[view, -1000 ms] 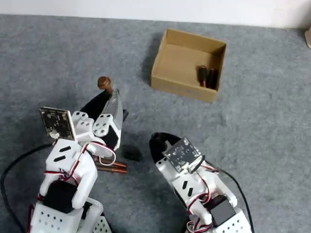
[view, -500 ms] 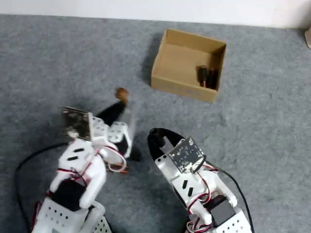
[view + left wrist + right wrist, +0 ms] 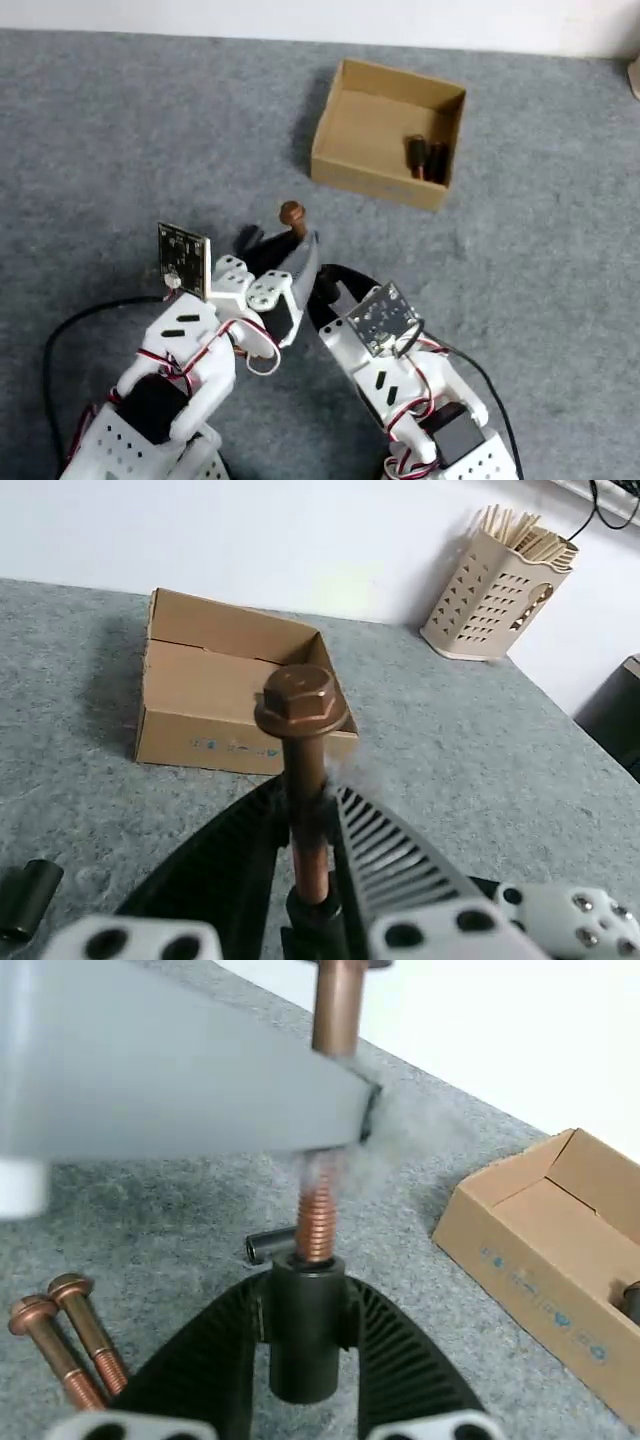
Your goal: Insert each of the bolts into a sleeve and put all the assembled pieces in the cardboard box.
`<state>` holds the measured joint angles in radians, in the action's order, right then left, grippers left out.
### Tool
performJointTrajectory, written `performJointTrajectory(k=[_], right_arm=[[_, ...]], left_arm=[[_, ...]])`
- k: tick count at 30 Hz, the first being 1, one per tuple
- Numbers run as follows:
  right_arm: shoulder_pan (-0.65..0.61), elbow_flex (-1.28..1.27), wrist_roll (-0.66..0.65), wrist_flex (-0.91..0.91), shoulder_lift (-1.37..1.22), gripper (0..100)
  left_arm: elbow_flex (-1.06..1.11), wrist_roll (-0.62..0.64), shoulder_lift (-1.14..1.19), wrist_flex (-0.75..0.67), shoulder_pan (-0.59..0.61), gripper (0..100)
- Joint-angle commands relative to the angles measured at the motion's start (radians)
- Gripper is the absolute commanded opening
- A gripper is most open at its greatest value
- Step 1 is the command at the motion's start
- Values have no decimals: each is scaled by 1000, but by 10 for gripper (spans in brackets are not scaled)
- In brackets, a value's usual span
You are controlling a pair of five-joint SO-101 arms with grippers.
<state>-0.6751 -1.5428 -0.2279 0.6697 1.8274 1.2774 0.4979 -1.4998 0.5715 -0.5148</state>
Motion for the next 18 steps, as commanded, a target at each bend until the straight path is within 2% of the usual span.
performJointTrajectory(k=[1,10,14,18], right_arm=[[-4,18,9,-16,12,4],[-2,16,3,-16,12,4],[4,16,3,-16,12,4],[62,19,5,-21,12,4]], left_arm=[[2,6,-18,-2,-13,4],[35,8,-18,-2,-15,4],[35,8,-18,5,-53,4],[36,6,-18,80,-91,4]])
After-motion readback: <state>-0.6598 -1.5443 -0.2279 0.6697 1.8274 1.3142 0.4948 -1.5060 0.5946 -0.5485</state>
